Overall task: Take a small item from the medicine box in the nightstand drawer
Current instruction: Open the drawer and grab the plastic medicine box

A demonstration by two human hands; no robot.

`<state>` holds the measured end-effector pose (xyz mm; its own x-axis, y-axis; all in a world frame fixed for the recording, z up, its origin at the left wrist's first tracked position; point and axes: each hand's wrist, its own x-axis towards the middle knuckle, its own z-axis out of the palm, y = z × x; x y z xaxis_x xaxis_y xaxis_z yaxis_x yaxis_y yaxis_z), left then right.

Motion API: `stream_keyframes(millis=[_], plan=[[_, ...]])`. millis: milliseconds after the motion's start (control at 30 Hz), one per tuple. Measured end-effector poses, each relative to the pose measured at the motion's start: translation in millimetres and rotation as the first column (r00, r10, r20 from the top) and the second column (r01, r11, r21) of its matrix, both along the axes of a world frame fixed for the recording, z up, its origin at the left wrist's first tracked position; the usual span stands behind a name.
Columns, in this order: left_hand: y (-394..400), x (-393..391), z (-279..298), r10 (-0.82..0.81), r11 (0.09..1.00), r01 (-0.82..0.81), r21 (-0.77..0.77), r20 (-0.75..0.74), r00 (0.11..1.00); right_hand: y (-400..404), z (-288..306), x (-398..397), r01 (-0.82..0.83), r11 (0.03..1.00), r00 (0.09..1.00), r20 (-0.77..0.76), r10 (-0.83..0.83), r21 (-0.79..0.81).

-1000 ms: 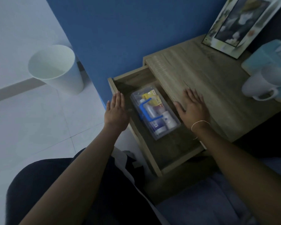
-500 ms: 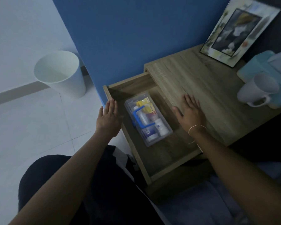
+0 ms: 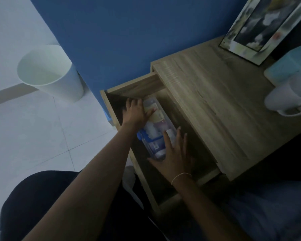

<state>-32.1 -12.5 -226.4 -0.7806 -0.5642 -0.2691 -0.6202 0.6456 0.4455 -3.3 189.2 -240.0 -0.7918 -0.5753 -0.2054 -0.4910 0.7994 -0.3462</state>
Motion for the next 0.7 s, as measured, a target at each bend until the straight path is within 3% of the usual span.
stream_keyframes(millis=[100, 167, 333, 700], plan=[[-12.0, -3.6, -1.9, 0.115, 0.963, -0.103, 0.248, -0.034, 0.993, -1.4, -9.2, -1.7, 0.012, 1.0, 0.999, 0.045, -0.013, 0.013], [-14.7, -5.4, 1.2, 0.143, 0.94, -0.121, 0.318, -0.045, 0.989, -4.8, -10.0, -3.4, 0.017, 1.0, 0.997, 0.076, -0.016, -0.024], [-11.8, -2.2, 13.5, 0.15, 0.947, -0.117, 0.3, -0.087, 0.985, -6.6, -1.1, -8.8, 0.028, 0.997, 0.99, 0.137, -0.017, -0.079], [-19.7, 25.2, 112.8, 0.195, 0.98, -0.167, 0.109, -0.346, 0.918, 0.5, 91.7, -4.8, -0.071, 0.976, 0.997, 0.013, 0.076, -0.206]])
